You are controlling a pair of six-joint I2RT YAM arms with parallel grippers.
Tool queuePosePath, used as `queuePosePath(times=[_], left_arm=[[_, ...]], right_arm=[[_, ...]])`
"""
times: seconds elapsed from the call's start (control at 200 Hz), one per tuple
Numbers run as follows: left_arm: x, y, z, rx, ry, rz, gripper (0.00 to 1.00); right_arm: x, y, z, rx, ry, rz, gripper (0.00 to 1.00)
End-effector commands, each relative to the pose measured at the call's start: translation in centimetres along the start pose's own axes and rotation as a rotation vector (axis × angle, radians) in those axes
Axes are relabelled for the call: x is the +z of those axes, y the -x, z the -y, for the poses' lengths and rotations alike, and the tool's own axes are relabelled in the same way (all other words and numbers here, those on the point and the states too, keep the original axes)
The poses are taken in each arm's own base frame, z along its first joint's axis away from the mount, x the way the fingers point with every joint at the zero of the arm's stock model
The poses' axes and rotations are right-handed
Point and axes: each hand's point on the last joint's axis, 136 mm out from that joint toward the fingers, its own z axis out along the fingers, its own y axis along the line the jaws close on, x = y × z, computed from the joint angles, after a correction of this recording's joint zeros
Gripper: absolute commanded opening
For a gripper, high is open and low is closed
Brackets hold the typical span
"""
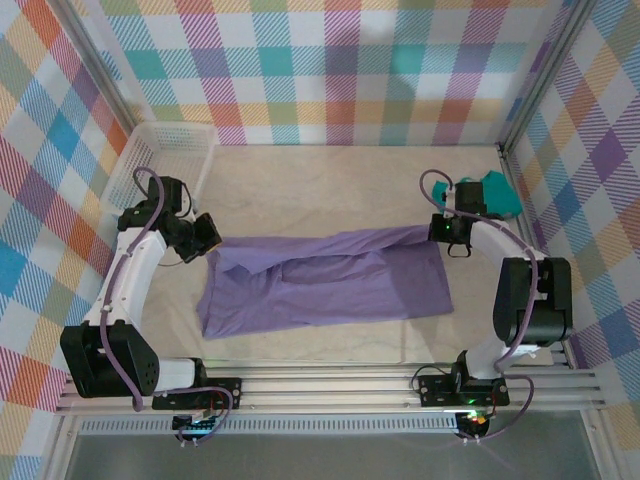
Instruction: Fold the inside-out t-shirt
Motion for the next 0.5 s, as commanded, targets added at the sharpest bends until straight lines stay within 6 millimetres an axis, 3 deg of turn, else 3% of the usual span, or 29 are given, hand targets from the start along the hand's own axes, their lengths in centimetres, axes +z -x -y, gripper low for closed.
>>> queuePosePath(times=[0.0, 0.42, 0.495], left_arm=[[-0.9, -0.8, -0.2, 0.001, -0.02, -0.018, 0.0], [-1.2, -4.2, -1.6, -0.007, -0.003, -0.092, 0.0], [-1.0, -4.9, -1.7, -0.02, -0.014, -0.11, 0.0]], right_arm=[[-1.3, -1.2, 0.4, 0.039, -0.017, -0.02, 0.0], [-1.5, -4.0, 1.8, 0.075, -0.095, -0.086, 0.0], [-1.7, -4.2, 2.1, 0.085, -0.112, -0.077, 0.07]])
